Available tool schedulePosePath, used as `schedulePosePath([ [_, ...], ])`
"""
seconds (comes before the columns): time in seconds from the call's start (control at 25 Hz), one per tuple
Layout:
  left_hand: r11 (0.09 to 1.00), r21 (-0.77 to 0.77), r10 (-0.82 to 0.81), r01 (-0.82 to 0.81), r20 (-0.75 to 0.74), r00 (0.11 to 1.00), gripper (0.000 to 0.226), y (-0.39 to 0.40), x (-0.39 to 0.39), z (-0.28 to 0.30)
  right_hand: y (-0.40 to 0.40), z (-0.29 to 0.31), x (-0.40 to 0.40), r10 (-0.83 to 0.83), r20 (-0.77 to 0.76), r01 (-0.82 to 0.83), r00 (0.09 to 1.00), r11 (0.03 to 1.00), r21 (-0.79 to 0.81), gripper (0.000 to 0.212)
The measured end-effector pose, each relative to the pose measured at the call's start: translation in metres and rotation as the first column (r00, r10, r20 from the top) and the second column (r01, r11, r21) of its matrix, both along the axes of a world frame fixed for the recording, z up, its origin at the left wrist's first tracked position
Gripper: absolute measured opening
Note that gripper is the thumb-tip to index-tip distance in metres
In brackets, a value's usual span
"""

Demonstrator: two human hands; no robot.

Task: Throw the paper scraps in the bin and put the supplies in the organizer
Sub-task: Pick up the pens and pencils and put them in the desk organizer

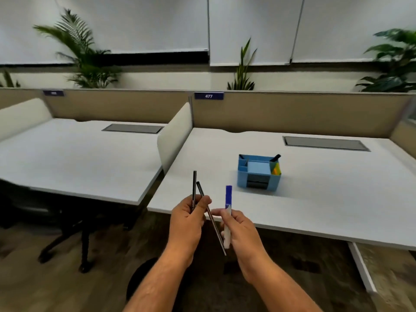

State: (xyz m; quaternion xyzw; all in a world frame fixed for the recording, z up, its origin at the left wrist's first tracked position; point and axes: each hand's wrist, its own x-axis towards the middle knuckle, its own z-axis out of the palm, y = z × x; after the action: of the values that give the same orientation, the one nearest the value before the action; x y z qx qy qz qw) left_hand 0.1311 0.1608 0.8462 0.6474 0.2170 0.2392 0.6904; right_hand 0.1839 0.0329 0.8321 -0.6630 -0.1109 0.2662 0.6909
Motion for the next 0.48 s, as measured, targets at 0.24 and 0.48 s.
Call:
schedulePosePath([
  [0.24, 0.998, 0.070, 0.016, -0.012, -0.056, 0.998, 0.020, -0.025, 0.086, -0.016, -0.037, -0.005, 0.121, -0.191, 0.236, 0.224, 0.953, 0.967, -0.124, 0.024],
  [0.48, 0.995, 0.002, 0.098, -0.099, -0.180, 0.979, 0.016, -0.057, 0.204, -0.039, -0.074, -0.012, 0.274, -0.205, 0.327, 0.250, 0.923, 0.963, -0.103, 0.028],
])
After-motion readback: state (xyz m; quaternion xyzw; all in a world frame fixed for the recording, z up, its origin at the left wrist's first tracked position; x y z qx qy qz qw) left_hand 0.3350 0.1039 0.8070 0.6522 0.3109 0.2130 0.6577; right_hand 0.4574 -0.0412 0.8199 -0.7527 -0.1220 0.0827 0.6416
